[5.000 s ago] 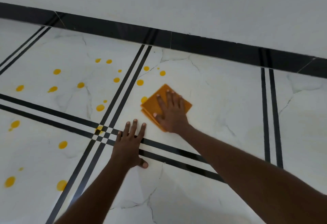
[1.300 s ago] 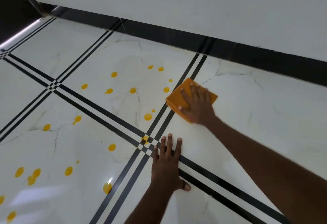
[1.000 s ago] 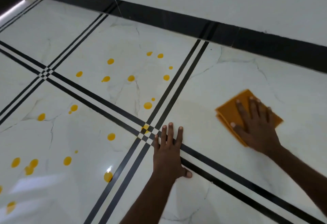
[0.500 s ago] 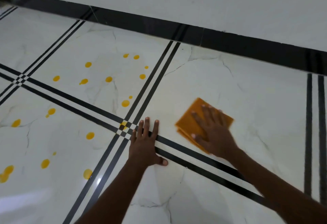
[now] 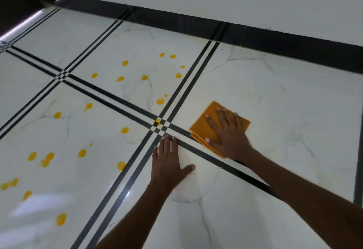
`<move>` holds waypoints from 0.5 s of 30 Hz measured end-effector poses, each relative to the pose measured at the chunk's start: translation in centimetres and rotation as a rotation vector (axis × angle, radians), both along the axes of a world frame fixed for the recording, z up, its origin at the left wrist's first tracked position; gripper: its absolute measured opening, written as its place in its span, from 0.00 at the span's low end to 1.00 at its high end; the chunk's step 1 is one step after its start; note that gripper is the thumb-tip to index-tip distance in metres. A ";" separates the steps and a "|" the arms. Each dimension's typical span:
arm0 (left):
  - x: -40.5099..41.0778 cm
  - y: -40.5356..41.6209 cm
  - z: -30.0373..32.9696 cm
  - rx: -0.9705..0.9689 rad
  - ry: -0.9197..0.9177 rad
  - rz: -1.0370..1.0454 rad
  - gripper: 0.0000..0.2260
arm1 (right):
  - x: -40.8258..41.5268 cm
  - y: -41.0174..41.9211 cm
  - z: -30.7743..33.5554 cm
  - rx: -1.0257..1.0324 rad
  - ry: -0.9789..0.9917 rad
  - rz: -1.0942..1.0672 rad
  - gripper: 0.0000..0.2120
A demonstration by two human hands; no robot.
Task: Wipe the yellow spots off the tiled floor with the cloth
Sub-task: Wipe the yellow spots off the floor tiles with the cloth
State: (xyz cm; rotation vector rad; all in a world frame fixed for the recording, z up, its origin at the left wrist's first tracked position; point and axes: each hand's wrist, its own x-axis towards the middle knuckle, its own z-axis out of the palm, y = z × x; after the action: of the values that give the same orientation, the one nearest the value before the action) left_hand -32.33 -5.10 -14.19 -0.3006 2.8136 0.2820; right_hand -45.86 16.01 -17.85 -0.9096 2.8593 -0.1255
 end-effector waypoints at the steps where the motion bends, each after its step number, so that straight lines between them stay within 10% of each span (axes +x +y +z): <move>1: 2.0 -0.9 0.1 0.001 0.001 0.007 0.53 | 1.1 1.2 0.1 -0.009 0.002 0.047 0.39; 9: 4.8 -1.8 -0.1 0.067 -0.029 -0.022 0.52 | -6.9 2.3 0.9 -0.010 -0.002 -0.311 0.42; 15: 7.1 -2.7 0.1 0.057 -0.060 0.016 0.50 | -0.5 -11.2 -0.8 -0.011 0.044 0.064 0.41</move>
State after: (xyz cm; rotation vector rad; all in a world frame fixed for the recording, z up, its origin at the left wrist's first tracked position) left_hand -25.22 -7.77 -14.14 -0.3131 2.7397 0.3502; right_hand -46.32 4.77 -18.61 -1.0172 2.8686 -0.1160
